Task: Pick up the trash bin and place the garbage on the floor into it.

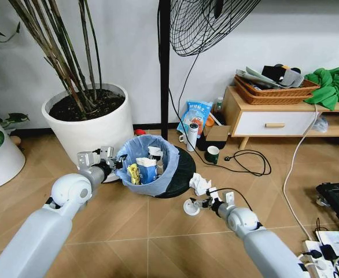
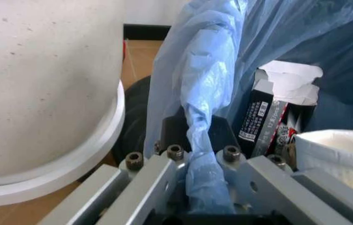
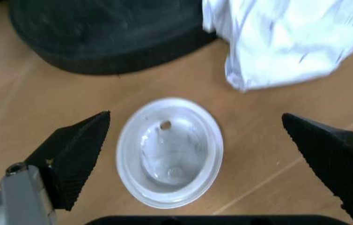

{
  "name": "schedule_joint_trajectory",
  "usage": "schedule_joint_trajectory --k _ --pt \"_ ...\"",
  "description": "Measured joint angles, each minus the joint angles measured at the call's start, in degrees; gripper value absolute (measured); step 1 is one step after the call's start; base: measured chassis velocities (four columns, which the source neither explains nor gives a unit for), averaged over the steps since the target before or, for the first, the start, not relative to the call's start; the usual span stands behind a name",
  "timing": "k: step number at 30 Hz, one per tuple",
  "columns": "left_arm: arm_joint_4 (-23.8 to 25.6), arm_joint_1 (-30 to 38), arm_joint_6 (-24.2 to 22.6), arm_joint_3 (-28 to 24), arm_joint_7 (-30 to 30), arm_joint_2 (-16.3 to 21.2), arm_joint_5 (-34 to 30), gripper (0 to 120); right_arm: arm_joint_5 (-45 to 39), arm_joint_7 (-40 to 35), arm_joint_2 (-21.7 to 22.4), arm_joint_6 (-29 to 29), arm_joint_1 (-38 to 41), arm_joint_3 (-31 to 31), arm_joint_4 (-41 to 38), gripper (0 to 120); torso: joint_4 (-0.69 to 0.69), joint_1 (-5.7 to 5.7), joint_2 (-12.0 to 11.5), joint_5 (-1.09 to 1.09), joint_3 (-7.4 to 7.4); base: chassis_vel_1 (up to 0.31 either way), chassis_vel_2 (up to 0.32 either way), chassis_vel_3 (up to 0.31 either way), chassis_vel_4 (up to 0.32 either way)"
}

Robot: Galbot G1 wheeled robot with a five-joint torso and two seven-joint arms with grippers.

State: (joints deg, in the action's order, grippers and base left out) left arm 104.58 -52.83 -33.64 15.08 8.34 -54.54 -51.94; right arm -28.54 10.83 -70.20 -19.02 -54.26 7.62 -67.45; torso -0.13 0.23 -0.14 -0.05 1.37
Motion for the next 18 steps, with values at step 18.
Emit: schedule_joint_trajectory --k 18 --pt "-0.41 0.85 0.04 -1.02 0.08 -0.47 0.00 0 2.30 -1.22 -4.69 2.54 4.13 1.05 12.26 97 0.00 0.00 0.00 -0.01 0.00 0.000 0.000 0.000 0.000"
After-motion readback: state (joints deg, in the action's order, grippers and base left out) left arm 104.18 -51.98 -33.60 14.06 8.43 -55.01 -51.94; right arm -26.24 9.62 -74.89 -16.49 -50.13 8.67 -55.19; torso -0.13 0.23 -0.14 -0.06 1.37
